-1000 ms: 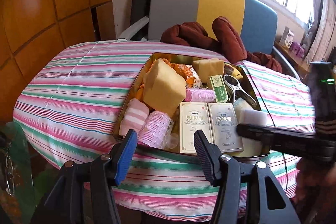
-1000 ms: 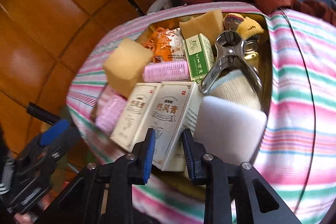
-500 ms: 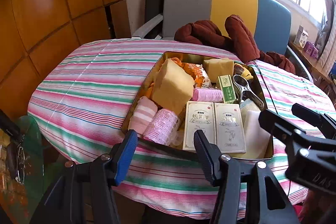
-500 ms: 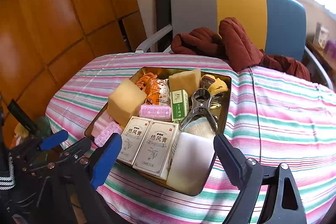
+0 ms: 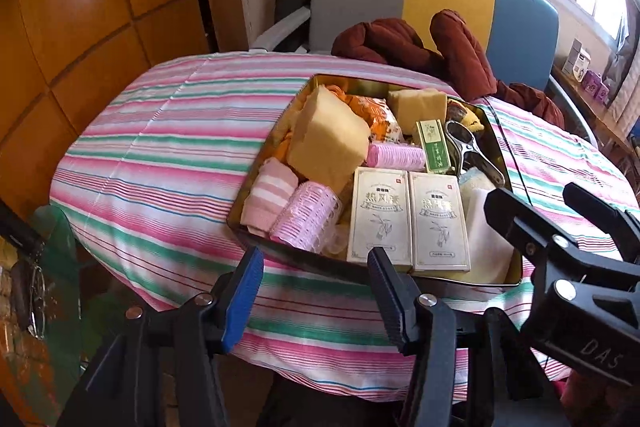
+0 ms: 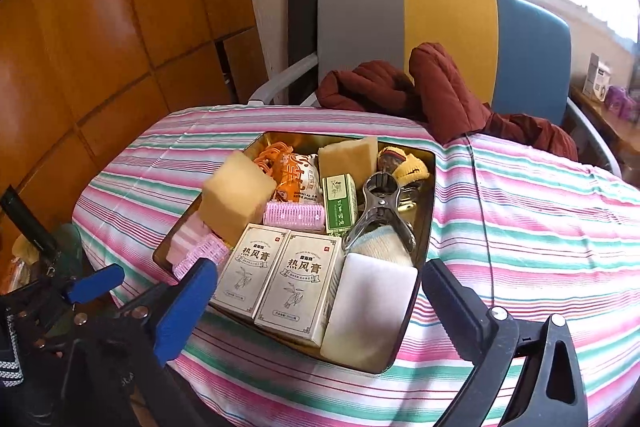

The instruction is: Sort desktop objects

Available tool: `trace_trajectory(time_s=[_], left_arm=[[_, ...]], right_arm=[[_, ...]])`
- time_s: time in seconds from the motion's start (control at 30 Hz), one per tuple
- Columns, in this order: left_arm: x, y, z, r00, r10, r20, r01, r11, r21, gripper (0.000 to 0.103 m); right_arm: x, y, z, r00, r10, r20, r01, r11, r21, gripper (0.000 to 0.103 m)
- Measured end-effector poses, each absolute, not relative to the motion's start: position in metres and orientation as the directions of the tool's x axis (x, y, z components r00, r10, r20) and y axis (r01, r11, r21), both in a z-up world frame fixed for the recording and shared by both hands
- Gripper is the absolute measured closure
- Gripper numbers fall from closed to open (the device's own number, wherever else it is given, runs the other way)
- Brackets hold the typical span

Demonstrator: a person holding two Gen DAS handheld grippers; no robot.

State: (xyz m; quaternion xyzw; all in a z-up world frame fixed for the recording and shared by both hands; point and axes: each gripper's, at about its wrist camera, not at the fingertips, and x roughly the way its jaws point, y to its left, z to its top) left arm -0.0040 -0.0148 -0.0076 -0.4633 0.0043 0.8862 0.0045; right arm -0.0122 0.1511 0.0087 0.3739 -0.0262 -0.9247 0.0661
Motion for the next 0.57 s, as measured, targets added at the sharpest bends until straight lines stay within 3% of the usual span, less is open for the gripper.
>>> trace_trajectory(time_s=[0.57], left_arm=[[-0.005,-0.015,-0.009,-0.588,-0.015,-0.809,0.005,-1.000,0.014,0.053]], right_arm=[[-0.017,0.155,-0.003,-0.679,-0.153,-0.718,0.084,-0.988,0.131,0.000]])
